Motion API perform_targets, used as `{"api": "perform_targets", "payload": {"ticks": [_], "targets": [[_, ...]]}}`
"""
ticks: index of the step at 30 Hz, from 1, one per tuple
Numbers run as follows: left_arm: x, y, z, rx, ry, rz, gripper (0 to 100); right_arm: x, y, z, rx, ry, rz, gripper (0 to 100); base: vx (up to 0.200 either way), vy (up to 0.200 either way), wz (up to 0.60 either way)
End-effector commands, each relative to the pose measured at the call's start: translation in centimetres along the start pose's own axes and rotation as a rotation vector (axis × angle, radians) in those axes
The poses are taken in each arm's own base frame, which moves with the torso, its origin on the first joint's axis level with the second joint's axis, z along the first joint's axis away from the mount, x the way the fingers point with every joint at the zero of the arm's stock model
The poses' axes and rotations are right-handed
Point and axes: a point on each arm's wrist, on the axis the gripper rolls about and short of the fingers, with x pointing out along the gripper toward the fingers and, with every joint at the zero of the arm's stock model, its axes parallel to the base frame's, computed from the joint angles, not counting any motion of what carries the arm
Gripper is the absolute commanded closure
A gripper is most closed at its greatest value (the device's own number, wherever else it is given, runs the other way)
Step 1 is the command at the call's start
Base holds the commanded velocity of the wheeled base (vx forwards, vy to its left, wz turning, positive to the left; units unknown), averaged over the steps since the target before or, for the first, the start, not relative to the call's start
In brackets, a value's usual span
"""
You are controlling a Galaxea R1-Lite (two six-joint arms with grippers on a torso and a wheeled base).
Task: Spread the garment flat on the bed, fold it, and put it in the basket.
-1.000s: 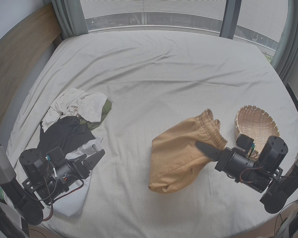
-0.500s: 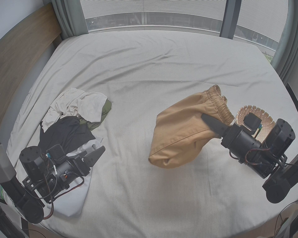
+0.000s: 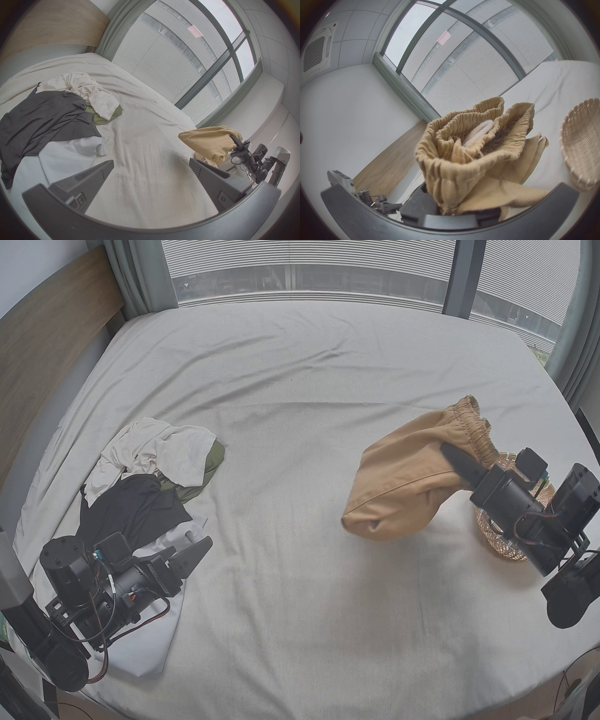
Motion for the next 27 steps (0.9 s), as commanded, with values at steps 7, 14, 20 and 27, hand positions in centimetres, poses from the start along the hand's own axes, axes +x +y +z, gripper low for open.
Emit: {"api": "perform_targets", "payload": {"ticks": [7, 14, 20, 27], "targets": [[-0.1, 0.1, -0.2, -0.006, 0.007, 0.004, 0, -0.9, -4.4, 4.4, -0.101, -0.149, -0.162, 100, 0.000, 0.000, 0.00], [-0.2, 0.0, -0.2, -0.010, 0.009, 0.001, 0, -2.6, -7.2, 5.8, -0.136, -0.178, -0.289, 100, 0.000, 0.000, 0.00], [-0.3, 0.0, -0.3, -0.012, 0.016, 0.004, 0, -4.4, -9.7, 6.9, -0.194, -0.198, -0.404, 100, 0.000, 0.000, 0.00], [-0.3, 0.1, -0.4, -0.013, 0.018, 0.004, 0, -5.4, -11.7, 7.0, -0.201, -0.199, -0.478, 100, 0.000, 0.000, 0.00]]}}
